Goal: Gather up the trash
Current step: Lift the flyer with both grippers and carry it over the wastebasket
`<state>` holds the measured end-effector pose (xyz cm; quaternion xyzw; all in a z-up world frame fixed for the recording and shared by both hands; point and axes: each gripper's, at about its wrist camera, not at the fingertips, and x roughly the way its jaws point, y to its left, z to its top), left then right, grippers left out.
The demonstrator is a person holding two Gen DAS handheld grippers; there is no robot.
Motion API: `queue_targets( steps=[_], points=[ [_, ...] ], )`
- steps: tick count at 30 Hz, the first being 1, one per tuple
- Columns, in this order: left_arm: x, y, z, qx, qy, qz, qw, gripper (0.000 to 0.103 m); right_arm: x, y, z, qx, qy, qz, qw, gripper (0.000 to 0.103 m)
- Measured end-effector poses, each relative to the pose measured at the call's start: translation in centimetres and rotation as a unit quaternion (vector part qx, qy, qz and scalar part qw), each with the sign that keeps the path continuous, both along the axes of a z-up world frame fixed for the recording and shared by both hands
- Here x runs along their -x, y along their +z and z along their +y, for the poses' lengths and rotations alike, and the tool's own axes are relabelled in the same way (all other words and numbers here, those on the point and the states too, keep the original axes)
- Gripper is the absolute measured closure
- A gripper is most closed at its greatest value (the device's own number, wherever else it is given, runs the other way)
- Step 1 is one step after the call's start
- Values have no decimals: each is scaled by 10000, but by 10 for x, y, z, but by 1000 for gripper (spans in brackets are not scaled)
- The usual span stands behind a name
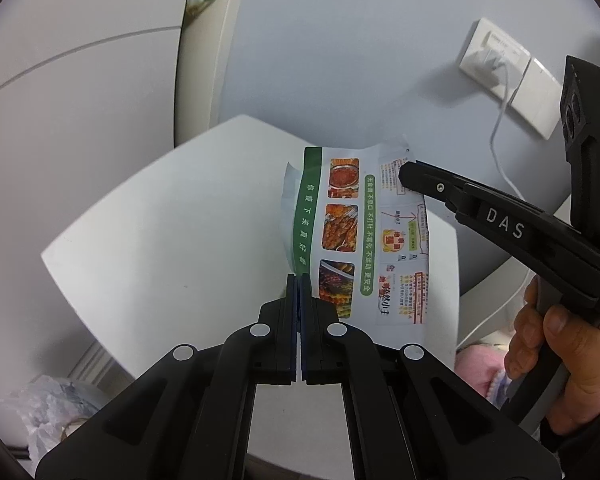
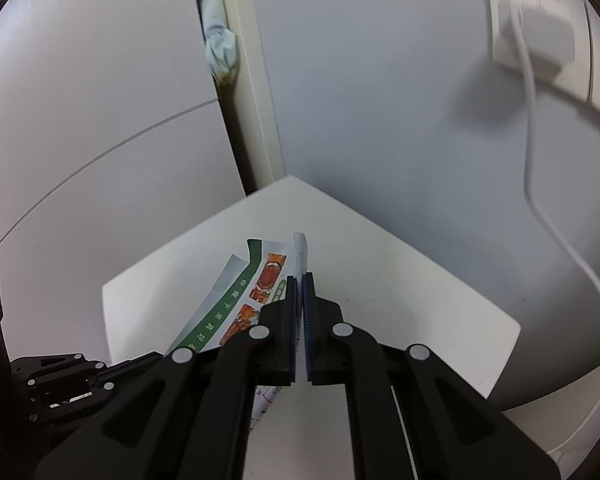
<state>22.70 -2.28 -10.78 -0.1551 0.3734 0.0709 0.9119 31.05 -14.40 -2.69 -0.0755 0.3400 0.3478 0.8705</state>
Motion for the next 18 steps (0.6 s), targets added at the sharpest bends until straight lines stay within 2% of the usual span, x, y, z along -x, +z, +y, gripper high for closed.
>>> queue_targets(
  steps=[9,18],
  points=[
    [46,38,8,-89,172,-280,9994,103,41,37,16,-84,228,-333,9991,98],
    [92,49,45,-177,484,-507,9974,103,88,63,53,-138,602,-593,9963,98]
  ],
)
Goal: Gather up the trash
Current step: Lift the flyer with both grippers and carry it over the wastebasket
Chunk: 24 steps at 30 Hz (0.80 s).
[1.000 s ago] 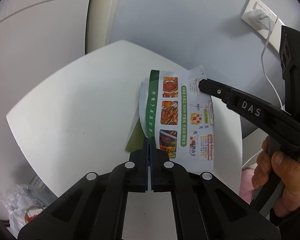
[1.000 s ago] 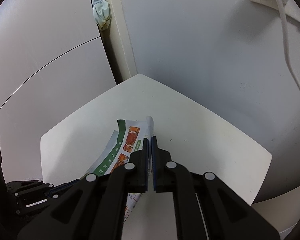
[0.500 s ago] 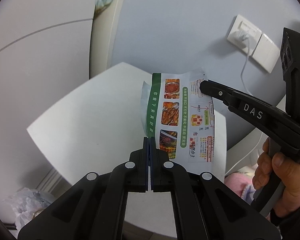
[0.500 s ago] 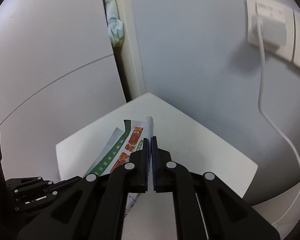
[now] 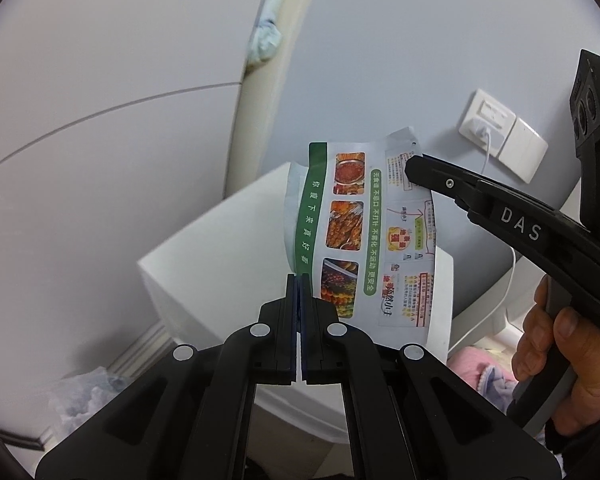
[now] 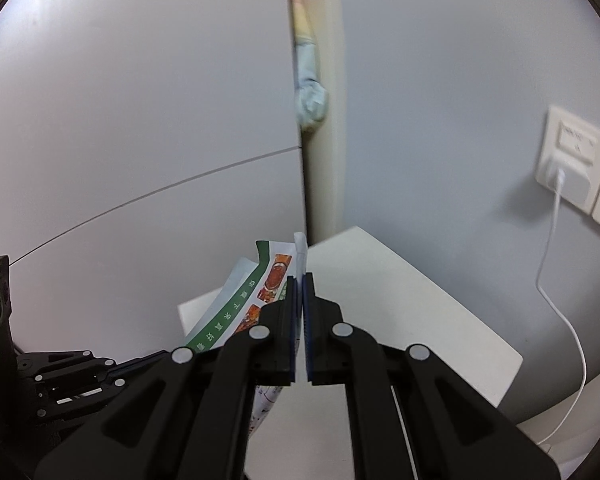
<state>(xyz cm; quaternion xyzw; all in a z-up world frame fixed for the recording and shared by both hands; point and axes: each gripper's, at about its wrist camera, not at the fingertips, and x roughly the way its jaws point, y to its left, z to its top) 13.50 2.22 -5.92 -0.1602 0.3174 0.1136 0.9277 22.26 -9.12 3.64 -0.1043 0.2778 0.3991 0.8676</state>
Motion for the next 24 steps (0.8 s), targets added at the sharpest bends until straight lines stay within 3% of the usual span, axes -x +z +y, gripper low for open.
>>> queue_targets(
  steps=[12,24],
  points=[
    [74,8,44,-143,469,-19,9988,103,69,2,54,-38,572,-27,9984,98],
    [145,-13,74,-97,937,188,9954,103,126,-23,98,102,1067,150,9941,98]
  ],
)
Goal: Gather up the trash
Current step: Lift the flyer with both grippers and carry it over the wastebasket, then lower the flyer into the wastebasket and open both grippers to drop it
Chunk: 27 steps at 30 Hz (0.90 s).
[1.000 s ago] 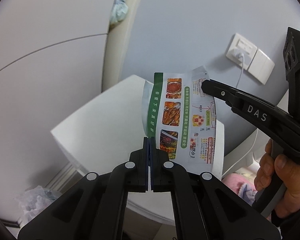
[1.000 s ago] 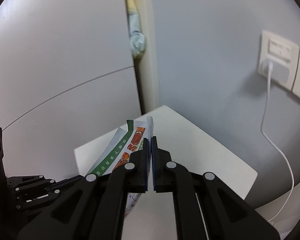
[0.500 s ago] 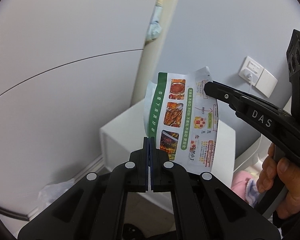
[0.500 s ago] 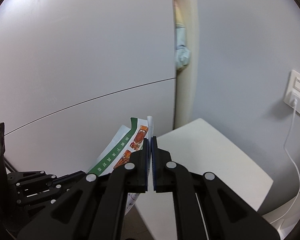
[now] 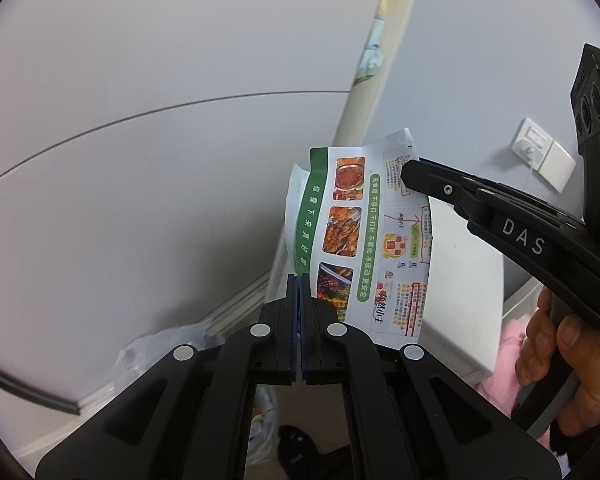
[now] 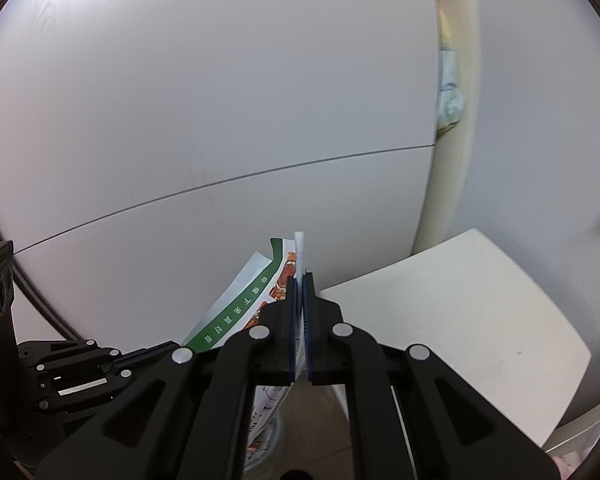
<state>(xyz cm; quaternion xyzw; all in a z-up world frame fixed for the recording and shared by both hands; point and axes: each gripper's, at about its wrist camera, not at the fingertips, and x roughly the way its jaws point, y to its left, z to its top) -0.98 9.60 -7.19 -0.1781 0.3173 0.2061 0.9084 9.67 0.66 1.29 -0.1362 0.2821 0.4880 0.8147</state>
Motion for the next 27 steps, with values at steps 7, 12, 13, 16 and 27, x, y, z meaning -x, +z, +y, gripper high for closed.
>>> queue_targets(
  steps=[7,12,13,16,27],
  points=[
    [30,-20,17,68,252,201,9995,103,26,-28,25,144,255,224,9993,98],
    [47,-36,29,135,395,336,9986,103,37,-46,44,269,427,335,9982,98],
    [51,-39,32,153,420,364,9983,103,38,-50,48,291,460,374,9978,98],
    [59,-51,39,207,485,461,9975,103,42,-63,58,380,537,489,9966,98],
    [84,-100,55,438,723,833,9929,103,55,-125,84,810,767,953,9892,98]
  ],
)
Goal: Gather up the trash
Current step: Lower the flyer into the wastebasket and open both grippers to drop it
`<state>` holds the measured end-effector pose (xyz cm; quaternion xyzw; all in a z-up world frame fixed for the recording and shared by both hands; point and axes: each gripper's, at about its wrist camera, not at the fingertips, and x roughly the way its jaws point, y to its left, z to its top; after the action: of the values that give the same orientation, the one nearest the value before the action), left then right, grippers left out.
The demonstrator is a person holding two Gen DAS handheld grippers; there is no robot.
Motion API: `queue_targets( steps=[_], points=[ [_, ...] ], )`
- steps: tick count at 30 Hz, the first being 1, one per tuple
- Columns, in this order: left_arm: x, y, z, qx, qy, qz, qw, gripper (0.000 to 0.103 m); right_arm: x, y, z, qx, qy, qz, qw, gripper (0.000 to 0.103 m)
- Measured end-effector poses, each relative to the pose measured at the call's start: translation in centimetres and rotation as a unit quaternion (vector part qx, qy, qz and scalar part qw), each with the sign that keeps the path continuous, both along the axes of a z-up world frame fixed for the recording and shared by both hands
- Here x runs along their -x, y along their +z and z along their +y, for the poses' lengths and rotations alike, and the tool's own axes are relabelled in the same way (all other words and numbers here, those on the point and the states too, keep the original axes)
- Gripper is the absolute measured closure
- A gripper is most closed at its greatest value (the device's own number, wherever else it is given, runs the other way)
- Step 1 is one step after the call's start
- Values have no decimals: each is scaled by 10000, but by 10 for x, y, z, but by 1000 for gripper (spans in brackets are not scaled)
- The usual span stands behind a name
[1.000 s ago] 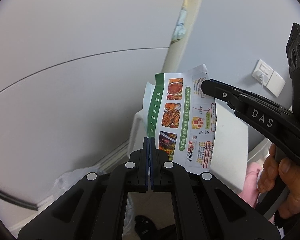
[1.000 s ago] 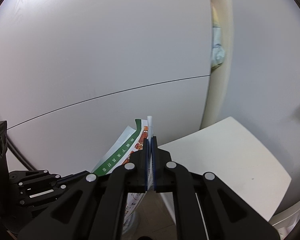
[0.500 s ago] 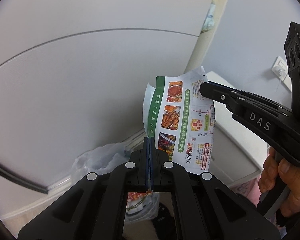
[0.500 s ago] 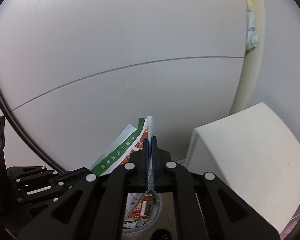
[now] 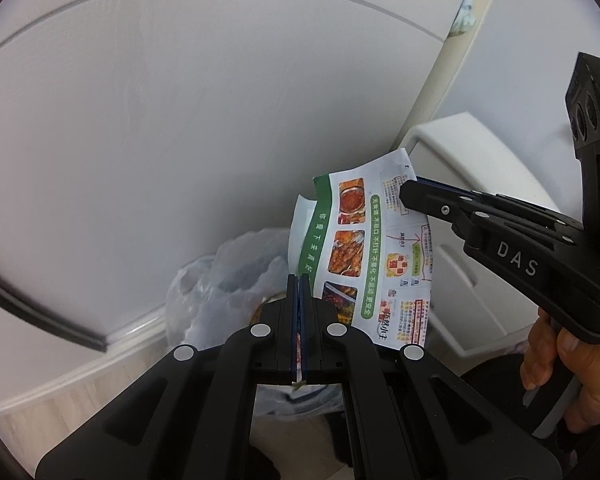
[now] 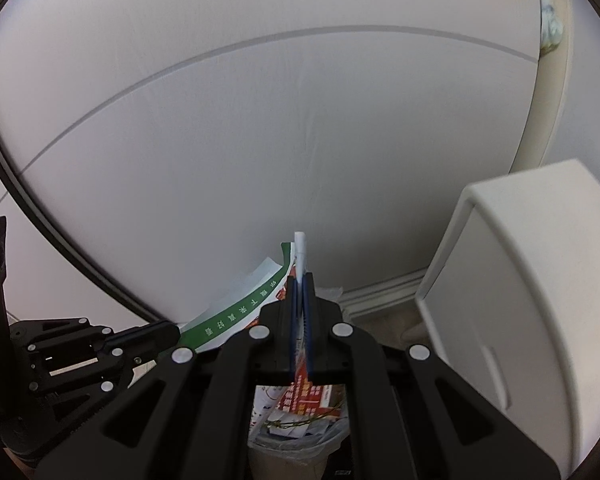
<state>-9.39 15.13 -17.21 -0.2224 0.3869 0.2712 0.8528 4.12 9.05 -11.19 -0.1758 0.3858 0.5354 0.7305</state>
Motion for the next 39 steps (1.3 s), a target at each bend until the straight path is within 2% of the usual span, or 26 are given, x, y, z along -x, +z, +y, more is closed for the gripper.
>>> queue_targets(
  steps=[15,21,28,35,39],
  points=[
    [16,-77,26,609,164,452,9970,103,3,-80,28,492,25,484,9976,98],
    [14,-105,37,813,205,563,9949,103,4,-104,35,639,23,602,9961,98],
    [7,-148,40,1120,156,852,9899,103,-1,-146,35,1030,-116,743,9918,98],
    [3,-180,31,1358,94,1043,9852,103,-3,-172,36,1261,-185,623,9899,98],
    [0,-186,27,1361,32,1124,9843,103,-5,-184,35,1382,-200,472,9891,98]
  ],
)
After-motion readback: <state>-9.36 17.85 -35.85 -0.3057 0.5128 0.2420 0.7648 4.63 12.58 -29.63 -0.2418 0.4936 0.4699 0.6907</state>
